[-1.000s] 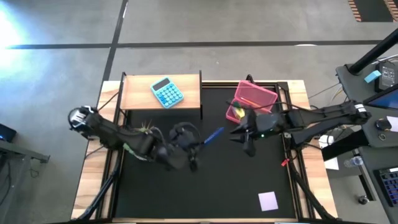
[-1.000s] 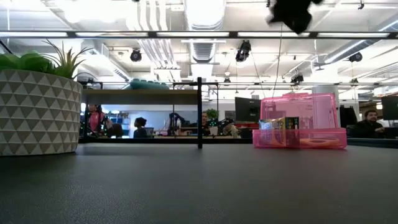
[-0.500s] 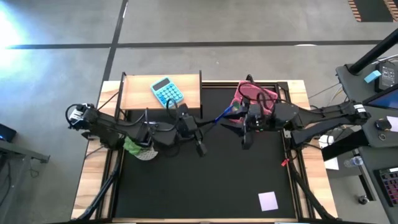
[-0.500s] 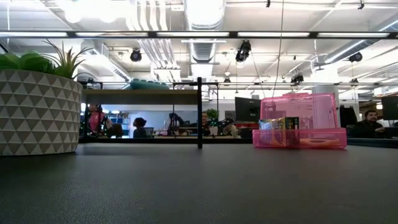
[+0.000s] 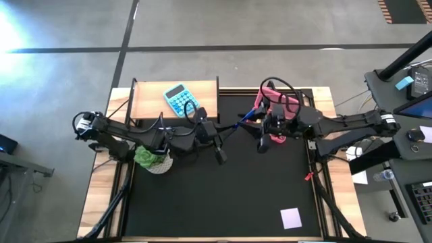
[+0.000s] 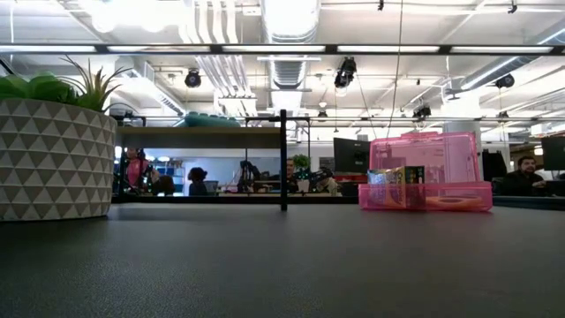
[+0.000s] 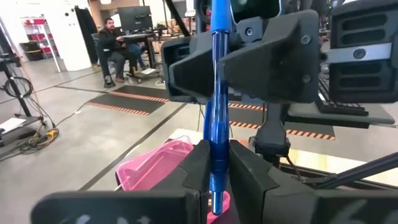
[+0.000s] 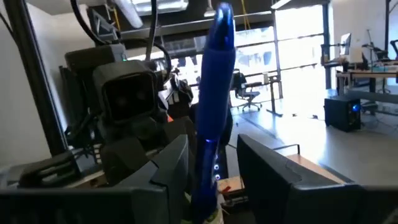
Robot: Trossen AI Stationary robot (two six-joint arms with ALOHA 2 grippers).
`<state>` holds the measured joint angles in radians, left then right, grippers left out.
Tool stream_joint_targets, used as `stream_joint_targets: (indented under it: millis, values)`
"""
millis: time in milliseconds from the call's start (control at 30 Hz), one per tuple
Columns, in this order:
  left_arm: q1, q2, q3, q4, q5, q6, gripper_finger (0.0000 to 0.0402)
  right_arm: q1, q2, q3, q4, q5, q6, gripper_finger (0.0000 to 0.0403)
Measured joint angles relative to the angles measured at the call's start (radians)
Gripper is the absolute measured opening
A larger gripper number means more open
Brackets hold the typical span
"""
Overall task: Pack school essentials
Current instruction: Put the blue pen into the pink supply box
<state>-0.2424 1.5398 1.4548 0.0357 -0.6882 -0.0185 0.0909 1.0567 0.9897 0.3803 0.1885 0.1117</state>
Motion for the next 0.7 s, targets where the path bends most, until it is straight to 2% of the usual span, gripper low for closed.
stream_joint_targets:
  millis: [100, 300, 600, 700]
  values:
    - [0.001, 0.000, 0.000, 0.000, 0.001, 0.006, 0.0031, -0.004, 0.002, 0.000, 0.000, -0.002, 0.000, 0.0104]
    - [0.006, 0.000, 0.000, 0.000, 0.001, 0.010, 0.0031, -0.005, -0.002, 0.000, 0.001, 0.003, -0.006, 0.0027]
    - [0.019, 0.000, 0.000, -0.001, 0.001, 0.001, 0.0032, -0.006, -0.004, 0.000, -0.007, 0.022, 0.010, 0.0021]
    - [0.027, 0.000, 0.000, -0.001, 0.001, -0.001, 0.0043, -0.018, -0.004, 0.000, -0.012, 0.025, 0.029, 0.0021]
